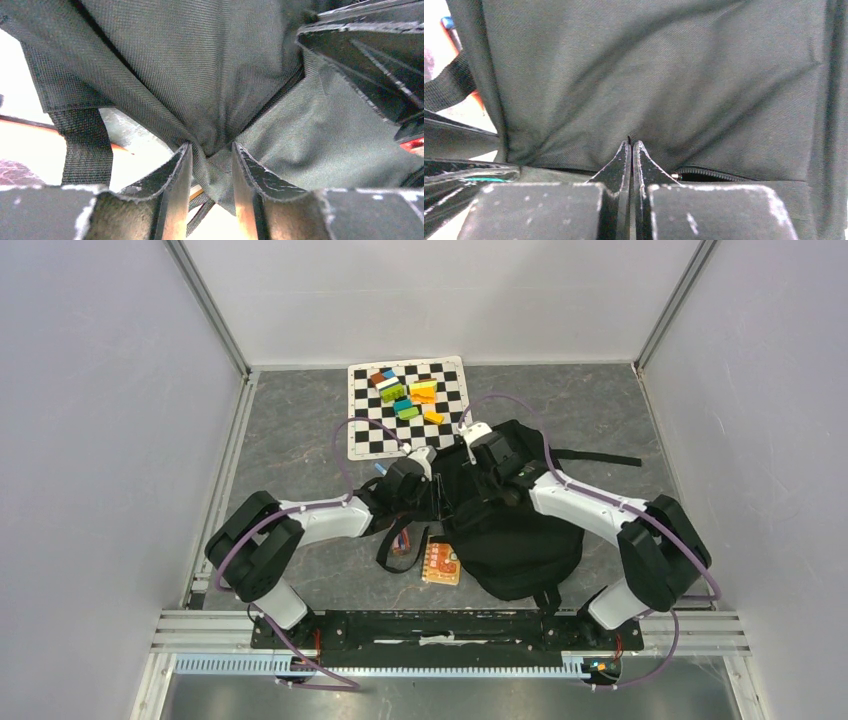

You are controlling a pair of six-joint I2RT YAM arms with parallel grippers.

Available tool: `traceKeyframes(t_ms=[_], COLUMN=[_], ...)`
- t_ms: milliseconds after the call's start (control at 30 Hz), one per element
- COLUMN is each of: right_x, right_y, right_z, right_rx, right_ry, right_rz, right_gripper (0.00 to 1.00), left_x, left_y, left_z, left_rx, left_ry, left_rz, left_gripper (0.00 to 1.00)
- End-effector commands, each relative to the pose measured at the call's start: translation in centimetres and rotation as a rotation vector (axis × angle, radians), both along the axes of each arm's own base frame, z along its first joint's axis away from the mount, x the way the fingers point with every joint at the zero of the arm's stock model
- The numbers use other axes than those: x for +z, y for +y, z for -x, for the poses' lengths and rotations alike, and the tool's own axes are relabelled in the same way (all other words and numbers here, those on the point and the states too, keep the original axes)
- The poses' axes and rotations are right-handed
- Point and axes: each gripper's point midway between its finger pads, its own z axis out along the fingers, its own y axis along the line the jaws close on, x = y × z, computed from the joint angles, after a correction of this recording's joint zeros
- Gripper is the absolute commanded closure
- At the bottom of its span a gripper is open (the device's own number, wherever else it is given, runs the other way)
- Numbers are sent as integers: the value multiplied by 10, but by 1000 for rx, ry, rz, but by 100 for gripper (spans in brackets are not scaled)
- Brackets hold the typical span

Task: Pack the student bag
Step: Unzip the student bag at the center of the board.

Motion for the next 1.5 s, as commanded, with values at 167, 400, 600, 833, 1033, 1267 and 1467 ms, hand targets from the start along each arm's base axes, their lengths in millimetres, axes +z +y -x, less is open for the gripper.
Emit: traceKeyframes(t_ms=[167,400,600,833,1033,1267,1467], right_x=[10,28,40,44,49,51,54], right_y=[67,47,9,-1,-2,-1,11], right_z=[19,16,0,-4,-3,-1,5], right_rx=[98,17,-92,-116,-119,-110,-46], right_ry=[16,-55,-83,-90,-97,-98,-107], right_rz=[-145,-103,-34,-43,-53,-61,-135], right_gripper=[100,100,100,100,100,100,100], left_x=[37,60,69,40,23,4,-1], left_y=[-39,-25,-4,1,6,3,-10], left_z=[17,15,22,38,43,45,36], left_rx=[-123,-77,-32,6,83,134,115], left_ry=[-100,-183,-190,-95,-40,1,-42], left_rz=[178,185,140,58,5,-35,3], left_gripper=[61,49,35,26,32,34,48])
